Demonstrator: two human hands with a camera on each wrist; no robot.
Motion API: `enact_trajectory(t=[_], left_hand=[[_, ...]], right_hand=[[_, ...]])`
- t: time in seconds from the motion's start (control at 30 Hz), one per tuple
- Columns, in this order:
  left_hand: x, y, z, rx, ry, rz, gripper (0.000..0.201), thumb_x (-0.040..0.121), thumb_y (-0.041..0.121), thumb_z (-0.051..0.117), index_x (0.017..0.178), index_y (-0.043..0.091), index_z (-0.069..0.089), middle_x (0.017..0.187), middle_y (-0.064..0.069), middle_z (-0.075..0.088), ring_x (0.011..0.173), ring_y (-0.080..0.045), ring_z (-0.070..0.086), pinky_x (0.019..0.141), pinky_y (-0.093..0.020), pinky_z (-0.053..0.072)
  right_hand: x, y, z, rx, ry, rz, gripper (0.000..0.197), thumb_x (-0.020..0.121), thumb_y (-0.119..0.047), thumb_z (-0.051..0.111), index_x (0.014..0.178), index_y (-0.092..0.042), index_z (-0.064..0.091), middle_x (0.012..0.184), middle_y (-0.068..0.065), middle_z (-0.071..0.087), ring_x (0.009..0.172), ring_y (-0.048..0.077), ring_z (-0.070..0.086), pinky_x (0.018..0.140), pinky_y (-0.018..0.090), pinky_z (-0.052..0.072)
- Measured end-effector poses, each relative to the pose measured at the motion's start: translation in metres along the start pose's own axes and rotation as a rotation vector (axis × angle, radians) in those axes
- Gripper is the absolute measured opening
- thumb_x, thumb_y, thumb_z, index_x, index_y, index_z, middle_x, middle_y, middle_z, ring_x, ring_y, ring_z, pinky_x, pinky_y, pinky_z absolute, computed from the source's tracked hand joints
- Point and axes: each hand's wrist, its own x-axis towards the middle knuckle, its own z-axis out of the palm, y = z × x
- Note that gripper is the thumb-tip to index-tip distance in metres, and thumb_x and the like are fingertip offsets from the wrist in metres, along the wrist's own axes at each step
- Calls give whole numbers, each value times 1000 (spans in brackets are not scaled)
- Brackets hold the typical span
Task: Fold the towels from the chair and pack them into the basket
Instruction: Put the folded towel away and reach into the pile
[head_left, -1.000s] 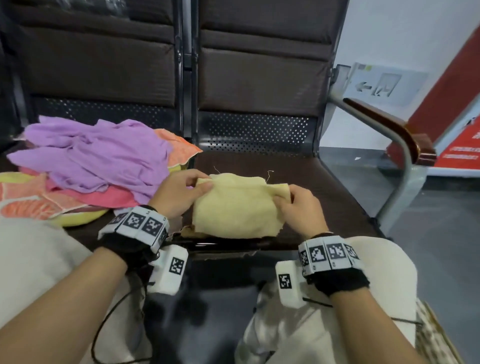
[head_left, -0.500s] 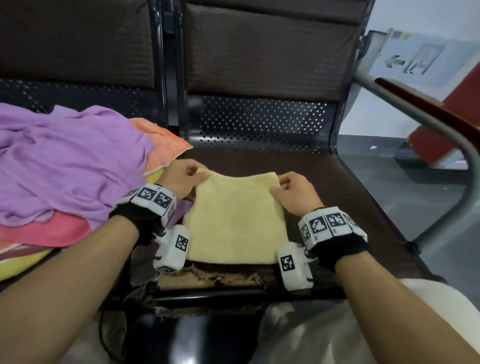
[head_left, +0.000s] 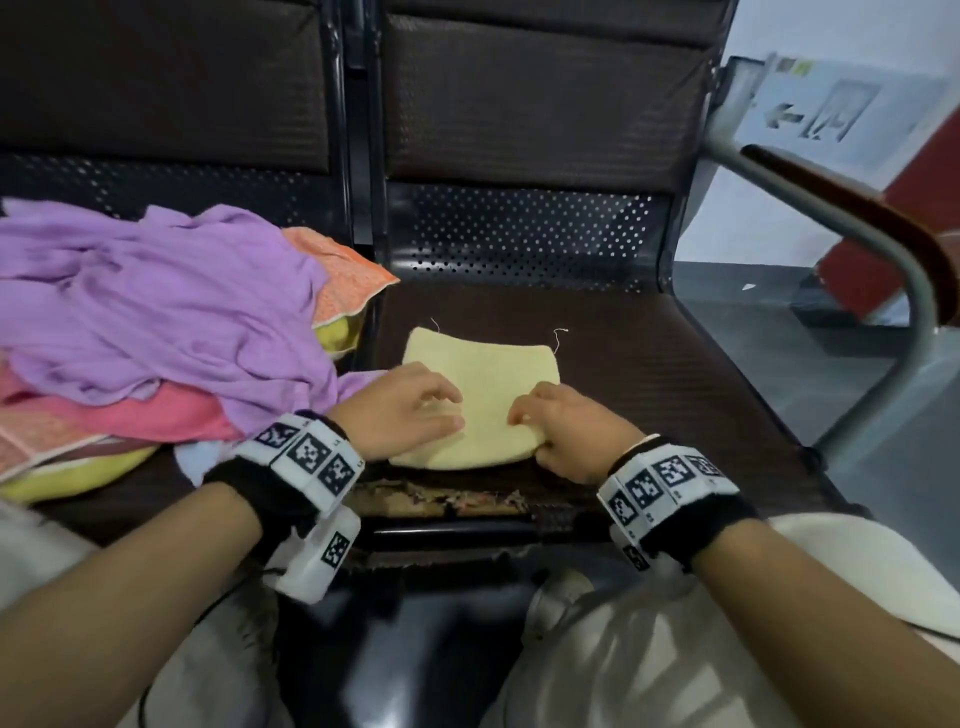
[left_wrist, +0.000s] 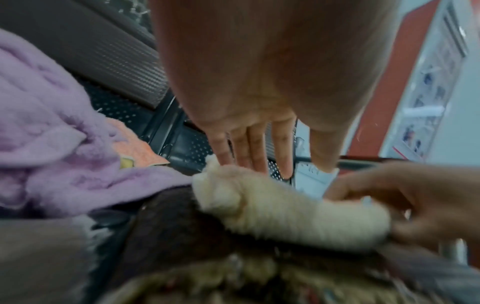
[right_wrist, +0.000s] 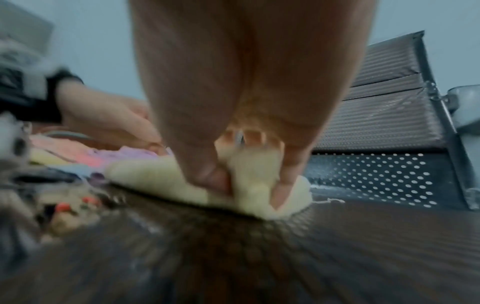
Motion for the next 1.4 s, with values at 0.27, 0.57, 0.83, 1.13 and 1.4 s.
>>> enact_trajectory(t=[0.27,0.57,0.83,1.13,1.4], left_hand=[[-22,-2,1,468,123,2,25,76,25,63,101,19,61,109,2,59,102,-22,55,87,-35,39],[-42,3,-19,135,47,-29,10,83,11,56,92,5,57,92,-6,63,88,-24,58,74,-31,42],[-28,-17,-47,-277,-52,-261,6,92,16,58,95,12,54,84,-4,58,76,-18,57,64,-36,55],[15,-44,-35,-56,-10,-299,35,87,19,64,118,10,52,104,-5,56,97,-21,56,87,-38,49],[26,-42,-30,93,-73,-247,34,89,22,61,122,15,53,120,-8,60,110,-24,56,96,-37,44]], right_hand=[[-19,10,-15,159,163,31,14,86,-7,48,90,-14,60,91,12,64,93,32,60,78,36,48],[-33,5,-5,157,81,66,36,79,-20,73,112,-21,58,107,2,61,102,21,55,83,29,43],[-9,11,-19,476,219,130,17,86,-28,66,100,-23,57,92,-4,62,90,15,58,74,29,46],[34,17,-7,351,123,449,42,89,-45,59,113,-11,57,110,6,60,94,21,56,73,30,45],[47,14,-3,452,-96,607,81,87,-65,47,139,-4,39,141,11,45,122,29,50,98,39,46]])
